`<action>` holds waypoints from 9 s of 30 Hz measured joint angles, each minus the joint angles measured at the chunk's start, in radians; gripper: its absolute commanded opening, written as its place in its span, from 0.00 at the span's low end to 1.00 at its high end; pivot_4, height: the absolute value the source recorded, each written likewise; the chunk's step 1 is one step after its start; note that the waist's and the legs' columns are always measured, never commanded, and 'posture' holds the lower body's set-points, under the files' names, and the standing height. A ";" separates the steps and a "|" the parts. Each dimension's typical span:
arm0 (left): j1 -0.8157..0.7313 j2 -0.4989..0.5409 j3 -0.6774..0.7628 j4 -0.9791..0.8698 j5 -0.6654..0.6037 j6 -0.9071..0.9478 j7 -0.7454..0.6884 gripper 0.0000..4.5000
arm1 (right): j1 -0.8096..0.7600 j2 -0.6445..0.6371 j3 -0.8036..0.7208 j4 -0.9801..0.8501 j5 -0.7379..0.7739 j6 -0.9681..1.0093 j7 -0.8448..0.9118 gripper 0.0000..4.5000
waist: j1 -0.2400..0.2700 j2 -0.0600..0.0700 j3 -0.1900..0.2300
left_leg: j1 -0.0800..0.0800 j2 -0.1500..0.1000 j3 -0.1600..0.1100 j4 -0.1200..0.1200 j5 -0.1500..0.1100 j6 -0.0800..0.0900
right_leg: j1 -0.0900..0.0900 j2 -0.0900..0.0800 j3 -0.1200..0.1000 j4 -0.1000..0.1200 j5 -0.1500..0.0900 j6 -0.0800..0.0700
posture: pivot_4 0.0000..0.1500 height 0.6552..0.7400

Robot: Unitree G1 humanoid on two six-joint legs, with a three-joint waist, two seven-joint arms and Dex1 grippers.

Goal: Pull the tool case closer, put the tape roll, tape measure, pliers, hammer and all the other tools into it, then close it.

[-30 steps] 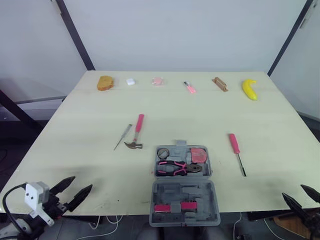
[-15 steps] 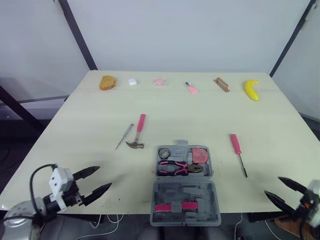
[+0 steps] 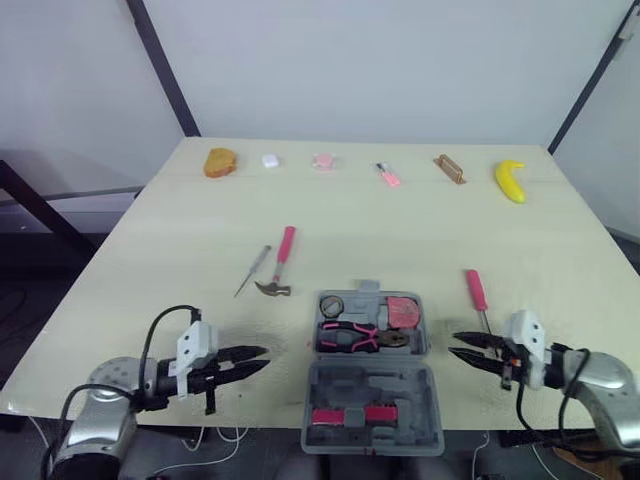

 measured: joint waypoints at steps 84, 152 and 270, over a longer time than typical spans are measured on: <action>-0.418 -0.143 -0.184 0.429 0.191 -0.102 0.041 0.00 | -0.265 0.124 0.184 0.325 -0.266 -0.139 -0.139 0.01 | -0.007 0.000 0.002 | -0.003 0.000 0.000 0.015 0.000 0.000 | -0.001 0.002 -0.001 0.014 0.000 0.000 | 1.00 1.00; -0.483 -0.174 -0.177 0.600 0.231 -0.229 0.069 0.00 | -0.294 0.185 0.170 0.419 -0.297 -0.218 -0.205 0.01 | -0.009 0.000 0.002 | -0.003 0.000 -0.001 0.015 0.000 0.000 | -0.002 0.002 -0.002 0.014 0.000 0.000 | 1.00 1.00; -0.437 -0.183 0.110 0.244 0.071 0.403 0.777 1.00 | 0.161 0.082 -0.222 -0.221 0.192 -0.046 -0.137 0.99 | 0.002 -0.002 0.006 | -0.004 -0.002 -0.001 0.014 0.000 0.000 | 0.000 -0.001 -0.002 0.010 0.001 0.003 | 1.00 1.00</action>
